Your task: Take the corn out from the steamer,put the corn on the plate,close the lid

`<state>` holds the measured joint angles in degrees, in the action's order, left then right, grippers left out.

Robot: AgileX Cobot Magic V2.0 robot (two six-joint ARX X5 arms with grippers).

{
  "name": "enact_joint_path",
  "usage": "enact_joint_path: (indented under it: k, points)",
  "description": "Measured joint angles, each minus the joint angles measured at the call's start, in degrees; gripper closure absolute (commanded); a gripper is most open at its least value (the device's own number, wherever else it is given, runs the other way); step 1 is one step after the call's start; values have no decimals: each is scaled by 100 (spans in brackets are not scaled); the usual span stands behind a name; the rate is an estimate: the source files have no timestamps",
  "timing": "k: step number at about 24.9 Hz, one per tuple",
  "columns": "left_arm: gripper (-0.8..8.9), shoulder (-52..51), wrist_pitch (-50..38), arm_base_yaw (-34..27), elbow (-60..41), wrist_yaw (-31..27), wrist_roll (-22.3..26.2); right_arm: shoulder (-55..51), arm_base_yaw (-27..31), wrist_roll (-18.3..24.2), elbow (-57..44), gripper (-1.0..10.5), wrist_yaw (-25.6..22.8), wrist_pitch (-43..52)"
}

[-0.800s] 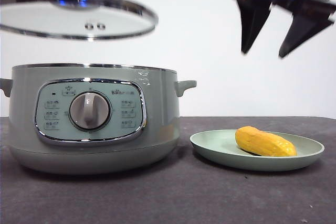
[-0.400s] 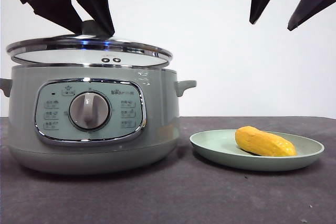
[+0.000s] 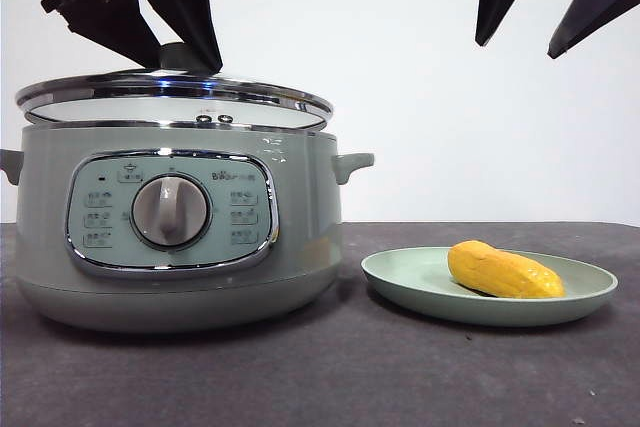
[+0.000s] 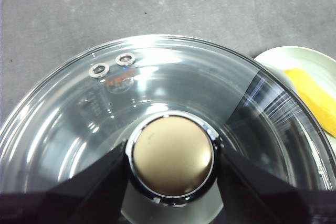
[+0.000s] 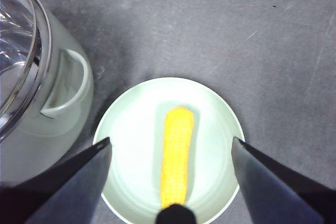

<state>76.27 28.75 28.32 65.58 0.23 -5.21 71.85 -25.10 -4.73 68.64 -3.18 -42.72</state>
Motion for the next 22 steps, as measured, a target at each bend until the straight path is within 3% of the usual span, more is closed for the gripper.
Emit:
enact_joint_path:
  k: [14, 18, 21, 22]
  points:
    - [808, 229, 223, 22, 98, -9, 61, 0, 0, 0, 0, 568, 0, -4]
    - [795, 229, 264, 55, 116, -258, 116, 0, 0, 0, 0, 568, 0, -2]
    - [414, 249, 282, 59, 116, -264, 127, 0, 0, 0, 0, 568, 0, -4]
    - [355, 249, 278, 59, 116, -236, 129, 0, 0, 0, 0, 568, 2, -4]
